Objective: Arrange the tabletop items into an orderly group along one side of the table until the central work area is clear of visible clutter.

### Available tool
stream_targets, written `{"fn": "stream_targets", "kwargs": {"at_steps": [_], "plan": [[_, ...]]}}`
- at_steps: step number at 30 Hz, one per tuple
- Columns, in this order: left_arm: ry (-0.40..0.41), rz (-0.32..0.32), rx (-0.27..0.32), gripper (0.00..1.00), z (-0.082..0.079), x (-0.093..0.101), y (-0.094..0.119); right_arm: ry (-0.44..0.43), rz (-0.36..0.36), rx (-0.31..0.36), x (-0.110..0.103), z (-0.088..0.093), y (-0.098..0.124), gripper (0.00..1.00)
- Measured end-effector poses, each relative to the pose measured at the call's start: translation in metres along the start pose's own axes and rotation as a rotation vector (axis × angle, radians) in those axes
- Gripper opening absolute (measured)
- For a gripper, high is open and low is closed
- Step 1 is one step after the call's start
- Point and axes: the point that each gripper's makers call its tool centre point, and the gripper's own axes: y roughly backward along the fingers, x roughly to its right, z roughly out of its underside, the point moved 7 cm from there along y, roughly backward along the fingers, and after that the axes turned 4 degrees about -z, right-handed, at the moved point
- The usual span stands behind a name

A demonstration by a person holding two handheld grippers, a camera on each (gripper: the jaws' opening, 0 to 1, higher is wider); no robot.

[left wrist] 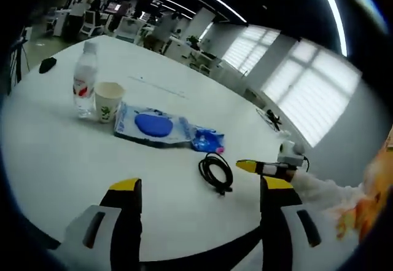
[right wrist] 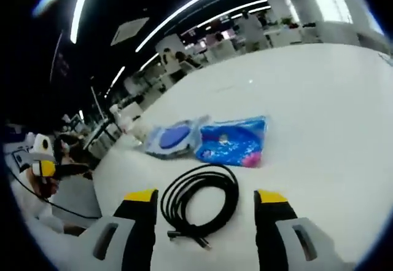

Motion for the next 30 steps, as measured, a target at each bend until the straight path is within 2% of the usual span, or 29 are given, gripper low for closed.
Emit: {"fn": "stream_targets", "kwargs": {"at_steps": [1, 2, 4, 7, 10, 11, 13, 17, 22, 27, 30], "plan": [[-0.017, -0.013, 0.006, 0.88, -0.003, -0.004, -0.001, 0.013, 0.003, 0.0, -0.001, -0.001, 0.003, 0.83], [-0.035, -0.026, 0.006, 0.91, -0.005, -0.007, -0.001, 0.038, 0.004, -0.004, -0.003, 0.0, 0.007, 0.86], [-0.071, -0.053, 0.003, 0.94, -0.008, -0.017, -0.001, 0.056, 0.002, -0.007, -0.006, 0.0, 0.012, 0.88], [-0.084, -0.074, -0.011, 0.95, -0.011, -0.032, 0.001, 0.06, 0.008, 0.013, -0.015, -0.002, 0.023, 0.93], [-0.137, -0.107, -0.002, 0.97, -0.017, -0.051, 0.007, 0.03, 0.007, 0.016, -0.023, 0.002, 0.023, 0.96], [-0.146, -0.113, -0.002, 0.99, -0.017, -0.049, 0.008, 0.026, 0.008, 0.018, -0.025, 0.004, 0.024, 0.96], [-0.173, -0.121, -0.019, 1.0, -0.017, -0.058, 0.014, 0.03, 0.024, 0.017, -0.031, 0.011, 0.022, 0.96], [-0.225, -0.132, -0.065, 1.0, -0.013, -0.074, 0.033, 0.012, 0.054, 0.018, -0.045, 0.02, 0.025, 0.97], [-0.23, -0.146, -0.089, 1.0, -0.002, -0.091, 0.056, 0.011, 0.092, 0.036, -0.066, 0.028, 0.036, 0.97], [-0.293, -0.145, -0.136, 1.0, 0.01, -0.105, 0.082, -0.006, 0.131, 0.05, -0.093, 0.049, 0.047, 0.97], [-0.298, -0.129, -0.128, 1.0, 0.013, -0.112, 0.093, 0.026, 0.17, 0.032, -0.102, 0.061, 0.055, 0.95]]}}
